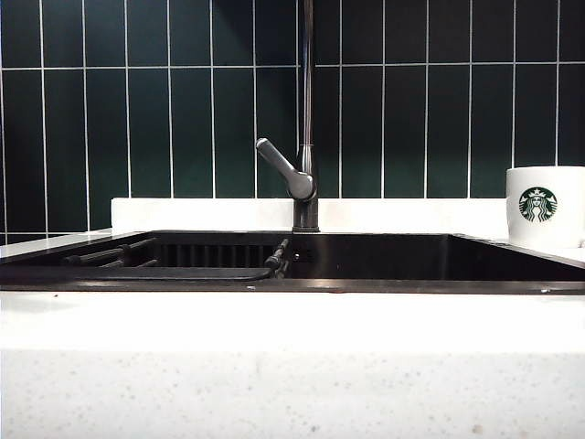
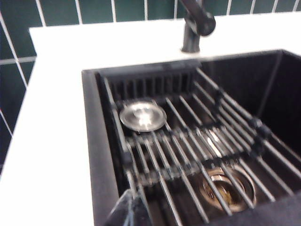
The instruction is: Pick up the mug next to the sink, go to the faucet to get some water, pour the water into the sink, and finally put the mug back to its place.
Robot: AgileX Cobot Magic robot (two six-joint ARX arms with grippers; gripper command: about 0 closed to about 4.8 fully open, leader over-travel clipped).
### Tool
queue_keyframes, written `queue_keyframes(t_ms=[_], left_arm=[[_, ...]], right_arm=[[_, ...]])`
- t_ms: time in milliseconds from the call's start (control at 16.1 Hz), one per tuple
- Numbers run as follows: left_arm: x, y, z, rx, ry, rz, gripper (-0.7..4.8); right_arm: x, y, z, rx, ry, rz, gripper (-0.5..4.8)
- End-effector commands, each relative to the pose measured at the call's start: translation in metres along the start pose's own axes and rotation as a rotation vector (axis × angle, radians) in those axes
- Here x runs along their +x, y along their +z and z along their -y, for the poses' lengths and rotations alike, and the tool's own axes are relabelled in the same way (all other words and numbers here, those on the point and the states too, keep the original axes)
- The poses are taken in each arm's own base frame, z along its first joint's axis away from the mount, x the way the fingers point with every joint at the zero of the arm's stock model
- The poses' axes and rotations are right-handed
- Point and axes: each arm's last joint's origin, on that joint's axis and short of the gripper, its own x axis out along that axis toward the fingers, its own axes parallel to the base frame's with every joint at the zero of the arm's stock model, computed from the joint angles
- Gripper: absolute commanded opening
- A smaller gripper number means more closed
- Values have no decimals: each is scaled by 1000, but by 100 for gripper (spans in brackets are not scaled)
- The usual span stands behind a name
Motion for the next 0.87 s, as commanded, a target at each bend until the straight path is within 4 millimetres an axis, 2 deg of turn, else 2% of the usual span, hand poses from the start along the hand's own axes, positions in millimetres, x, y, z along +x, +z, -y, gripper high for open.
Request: queue_keyframes(t_ms=[62, 497, 870], left_arm=[[0, 3, -1, 1, 34, 18, -6], [-3, 14, -4, 20, 127, 85, -6], [-5, 12, -5, 37, 145, 24, -6]], right_arm=[[0, -1, -1, -42, -54, -2, -3], [-1, 1, 1, -60, -157, 10, -2], [-1, 1, 2, -65, -187, -10, -1]])
